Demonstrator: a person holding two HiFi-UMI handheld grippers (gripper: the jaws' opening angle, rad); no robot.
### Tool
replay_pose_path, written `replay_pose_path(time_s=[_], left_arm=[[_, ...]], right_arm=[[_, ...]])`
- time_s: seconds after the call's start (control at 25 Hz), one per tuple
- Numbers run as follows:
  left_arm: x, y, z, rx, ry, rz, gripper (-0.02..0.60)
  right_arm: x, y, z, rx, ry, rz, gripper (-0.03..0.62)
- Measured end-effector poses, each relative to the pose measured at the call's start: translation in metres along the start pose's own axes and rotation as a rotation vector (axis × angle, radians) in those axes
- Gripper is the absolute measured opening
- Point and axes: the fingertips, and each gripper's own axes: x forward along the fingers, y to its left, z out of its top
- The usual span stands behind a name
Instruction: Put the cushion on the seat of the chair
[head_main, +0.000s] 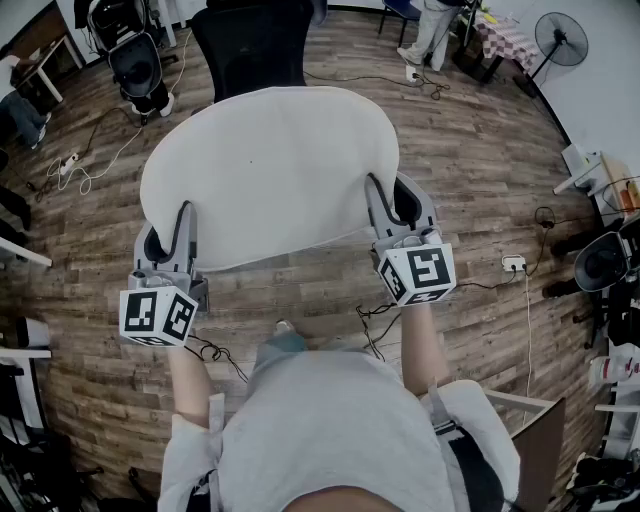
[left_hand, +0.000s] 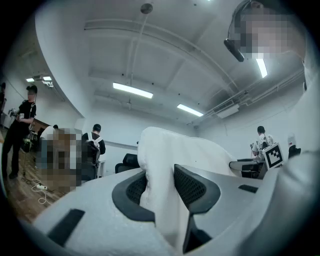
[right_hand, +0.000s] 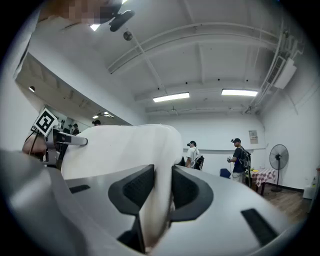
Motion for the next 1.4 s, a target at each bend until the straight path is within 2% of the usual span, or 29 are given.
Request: replay_pose_path(time_s=[0.64,1.0,1.4], left_arm=[[0.026,0.035,-0.006,-0.021,0.004,-0.046,0.117],[0.039,0.069,-0.013,-0.026,0.005,-0.078,0.117],[0.061,0.088,-0.026,-0.069,0.013,-0.092,0.117]], right_arm=[[0.035,0.01,-0.006,-0.004,0.012,-0.04,0.084],[0.061,0.027,-0.016,0.028,0.027,-0.061,0.084],[0.086,0.024,-0.022,0.021,0.039,-0.073,0.084]])
